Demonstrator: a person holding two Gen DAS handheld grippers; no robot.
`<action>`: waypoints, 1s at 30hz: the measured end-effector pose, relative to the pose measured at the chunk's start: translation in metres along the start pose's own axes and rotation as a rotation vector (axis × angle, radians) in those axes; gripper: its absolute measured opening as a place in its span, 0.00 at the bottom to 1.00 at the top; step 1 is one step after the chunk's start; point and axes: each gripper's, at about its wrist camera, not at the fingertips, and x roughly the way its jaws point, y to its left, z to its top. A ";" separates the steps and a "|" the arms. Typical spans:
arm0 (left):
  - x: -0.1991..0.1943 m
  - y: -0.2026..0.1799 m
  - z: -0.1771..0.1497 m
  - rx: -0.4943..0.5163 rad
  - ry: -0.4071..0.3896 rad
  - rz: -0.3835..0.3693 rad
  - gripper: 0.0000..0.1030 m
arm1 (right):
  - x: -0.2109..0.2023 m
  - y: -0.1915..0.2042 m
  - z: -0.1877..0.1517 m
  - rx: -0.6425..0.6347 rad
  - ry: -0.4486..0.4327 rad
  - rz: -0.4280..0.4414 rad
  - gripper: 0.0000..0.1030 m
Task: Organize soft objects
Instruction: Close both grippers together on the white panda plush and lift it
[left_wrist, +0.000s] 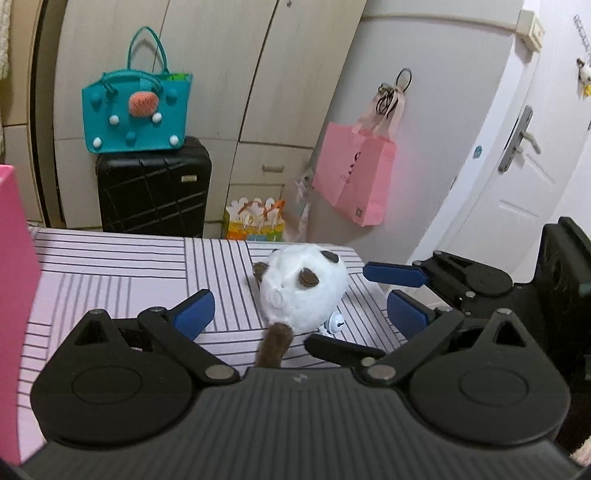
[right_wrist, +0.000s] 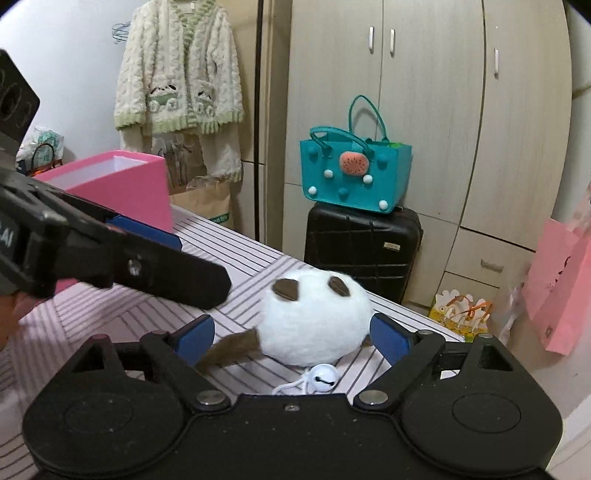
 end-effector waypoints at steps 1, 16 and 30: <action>0.006 0.000 0.000 -0.003 0.008 0.001 0.97 | 0.004 -0.002 -0.001 -0.003 0.007 0.001 0.91; 0.066 0.014 0.007 -0.104 0.092 -0.030 0.63 | 0.041 -0.022 -0.003 0.005 0.038 0.067 0.81; 0.065 0.012 0.002 -0.130 0.100 -0.031 0.59 | 0.034 -0.016 -0.004 0.060 0.029 0.012 0.76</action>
